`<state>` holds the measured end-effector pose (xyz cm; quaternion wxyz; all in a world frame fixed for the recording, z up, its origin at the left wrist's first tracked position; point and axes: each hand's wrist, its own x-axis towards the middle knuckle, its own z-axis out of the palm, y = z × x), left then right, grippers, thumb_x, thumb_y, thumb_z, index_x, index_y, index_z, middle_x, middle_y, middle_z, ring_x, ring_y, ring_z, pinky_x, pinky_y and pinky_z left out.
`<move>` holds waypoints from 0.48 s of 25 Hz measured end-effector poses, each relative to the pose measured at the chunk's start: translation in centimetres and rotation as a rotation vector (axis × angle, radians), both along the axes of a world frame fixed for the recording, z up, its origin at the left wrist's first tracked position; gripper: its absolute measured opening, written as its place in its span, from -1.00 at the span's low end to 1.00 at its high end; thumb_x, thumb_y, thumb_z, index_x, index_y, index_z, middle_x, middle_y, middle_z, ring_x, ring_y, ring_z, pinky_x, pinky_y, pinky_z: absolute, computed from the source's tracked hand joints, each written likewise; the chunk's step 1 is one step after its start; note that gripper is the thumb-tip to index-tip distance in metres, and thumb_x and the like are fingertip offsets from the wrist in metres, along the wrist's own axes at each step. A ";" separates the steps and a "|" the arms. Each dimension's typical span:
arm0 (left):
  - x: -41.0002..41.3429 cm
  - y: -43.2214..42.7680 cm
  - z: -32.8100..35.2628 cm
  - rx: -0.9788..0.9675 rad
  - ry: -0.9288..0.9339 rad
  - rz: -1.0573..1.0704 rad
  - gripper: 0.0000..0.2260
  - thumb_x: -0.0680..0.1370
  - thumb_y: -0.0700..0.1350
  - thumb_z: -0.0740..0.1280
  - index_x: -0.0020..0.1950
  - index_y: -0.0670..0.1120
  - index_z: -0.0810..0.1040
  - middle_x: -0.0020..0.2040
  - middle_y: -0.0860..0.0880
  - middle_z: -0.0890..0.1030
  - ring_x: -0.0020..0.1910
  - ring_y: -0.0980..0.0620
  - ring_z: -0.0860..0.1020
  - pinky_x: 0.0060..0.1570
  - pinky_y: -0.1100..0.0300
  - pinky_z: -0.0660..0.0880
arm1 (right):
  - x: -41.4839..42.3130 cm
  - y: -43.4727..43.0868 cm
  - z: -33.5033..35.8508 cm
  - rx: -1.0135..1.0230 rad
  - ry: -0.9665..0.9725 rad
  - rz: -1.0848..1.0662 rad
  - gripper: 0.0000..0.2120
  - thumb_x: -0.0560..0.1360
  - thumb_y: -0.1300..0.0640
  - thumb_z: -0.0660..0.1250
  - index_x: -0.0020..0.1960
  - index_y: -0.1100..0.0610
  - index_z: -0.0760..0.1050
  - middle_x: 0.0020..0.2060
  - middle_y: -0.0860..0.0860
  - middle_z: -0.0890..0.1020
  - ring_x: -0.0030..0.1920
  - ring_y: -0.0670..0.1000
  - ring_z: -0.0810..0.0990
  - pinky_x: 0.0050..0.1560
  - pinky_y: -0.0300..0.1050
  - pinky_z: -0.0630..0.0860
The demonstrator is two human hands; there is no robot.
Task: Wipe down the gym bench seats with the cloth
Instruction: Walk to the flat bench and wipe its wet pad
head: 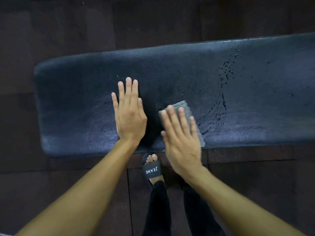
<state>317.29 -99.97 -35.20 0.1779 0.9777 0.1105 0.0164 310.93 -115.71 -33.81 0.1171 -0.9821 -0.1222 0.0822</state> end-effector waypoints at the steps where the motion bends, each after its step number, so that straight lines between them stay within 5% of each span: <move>1: 0.0 0.2 0.1 -0.102 -0.033 0.029 -0.56 0.68 -0.15 -0.03 0.56 -0.15 0.23 0.57 -0.09 0.22 0.58 -0.07 0.10 0.57 -0.01 -0.04 | -0.2 1.4 -0.3 0.011 -0.019 0.033 -0.51 0.70 0.01 0.05 0.61 0.05 0.11 0.60 0.01 0.14 0.60 0.09 0.07 0.56 0.17 0.10; 4: -0.2 0.9 0.2 -0.303 -0.082 0.072 -0.58 0.66 -0.22 0.00 0.52 -0.18 0.30 0.55 -0.09 0.27 0.58 -0.03 0.12 0.57 0.12 -0.08 | 5.2 3.7 -0.8 0.084 -0.038 0.037 -0.53 0.69 0.01 0.05 0.59 0.03 0.17 0.58 -0.01 0.20 0.59 0.07 0.12 0.56 0.14 0.09; 8: -0.4 0.9 0.0 -0.133 -0.043 0.004 -0.57 0.67 -0.24 -0.01 0.56 -0.17 0.22 0.58 -0.10 0.19 0.59 -0.07 0.07 0.58 0.00 -0.04 | 9.0 -1.2 -0.6 0.010 -0.024 -0.124 -0.51 0.70 -0.01 -0.03 0.62 0.00 0.05 0.61 -0.04 0.11 0.61 0.02 0.03 0.58 0.10 -0.01; 12: -0.9 0.5 -0.8 0.015 -0.056 0.000 -0.55 0.66 -0.31 0.03 0.57 -0.18 0.18 0.58 -0.11 0.18 0.59 -0.10 0.09 0.56 -0.06 0.04 | 1.8 -4.6 0.0 -0.048 0.034 -0.273 -0.49 0.71 -0.02 -0.07 0.63 0.00 -0.03 0.62 -0.03 0.02 0.61 0.03 -0.06 0.59 0.11 -0.03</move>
